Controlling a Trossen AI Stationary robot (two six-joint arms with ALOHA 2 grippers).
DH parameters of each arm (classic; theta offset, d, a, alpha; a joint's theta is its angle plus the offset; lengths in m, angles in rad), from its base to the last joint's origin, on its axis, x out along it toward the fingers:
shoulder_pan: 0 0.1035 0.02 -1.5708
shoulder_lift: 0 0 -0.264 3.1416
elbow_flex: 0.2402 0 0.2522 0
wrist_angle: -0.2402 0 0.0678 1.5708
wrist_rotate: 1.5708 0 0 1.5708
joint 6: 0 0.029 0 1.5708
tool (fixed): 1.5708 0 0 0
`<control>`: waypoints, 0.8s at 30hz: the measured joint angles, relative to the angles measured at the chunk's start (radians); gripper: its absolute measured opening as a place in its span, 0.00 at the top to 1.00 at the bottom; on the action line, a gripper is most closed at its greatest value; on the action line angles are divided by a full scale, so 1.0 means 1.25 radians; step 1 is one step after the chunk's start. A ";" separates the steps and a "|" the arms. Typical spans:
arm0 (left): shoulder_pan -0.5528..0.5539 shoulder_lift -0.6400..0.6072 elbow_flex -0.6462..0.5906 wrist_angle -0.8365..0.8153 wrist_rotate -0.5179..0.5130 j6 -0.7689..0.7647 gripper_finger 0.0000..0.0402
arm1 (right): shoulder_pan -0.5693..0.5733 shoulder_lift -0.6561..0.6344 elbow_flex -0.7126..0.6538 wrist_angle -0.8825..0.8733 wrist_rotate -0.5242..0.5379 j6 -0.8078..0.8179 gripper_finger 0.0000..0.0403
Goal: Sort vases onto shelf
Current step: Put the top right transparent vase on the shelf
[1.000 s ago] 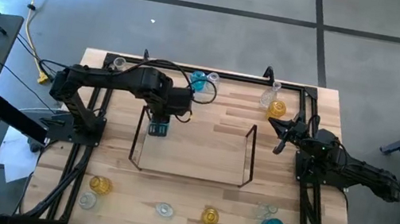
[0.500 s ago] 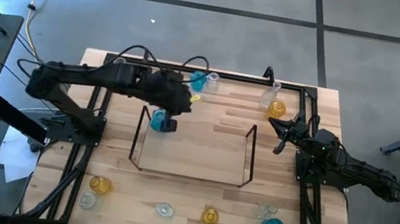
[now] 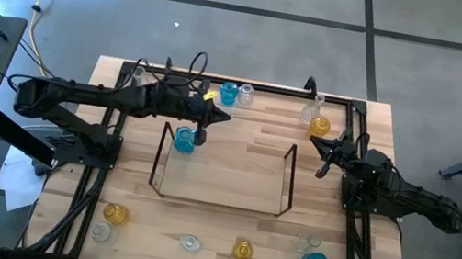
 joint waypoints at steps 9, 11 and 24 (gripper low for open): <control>0.033 -0.016 -0.096 0.203 0.068 -0.012 1.00 | 0.000 0.000 0.000 0.000 0.000 0.000 1.00; 0.037 -0.022 -0.115 0.245 0.078 -0.017 1.00 | 0.000 0.000 0.000 0.000 0.000 0.000 1.00; 0.039 -0.122 -0.176 0.236 0.044 -0.040 1.00 | 0.000 0.000 0.000 0.000 0.000 0.000 1.00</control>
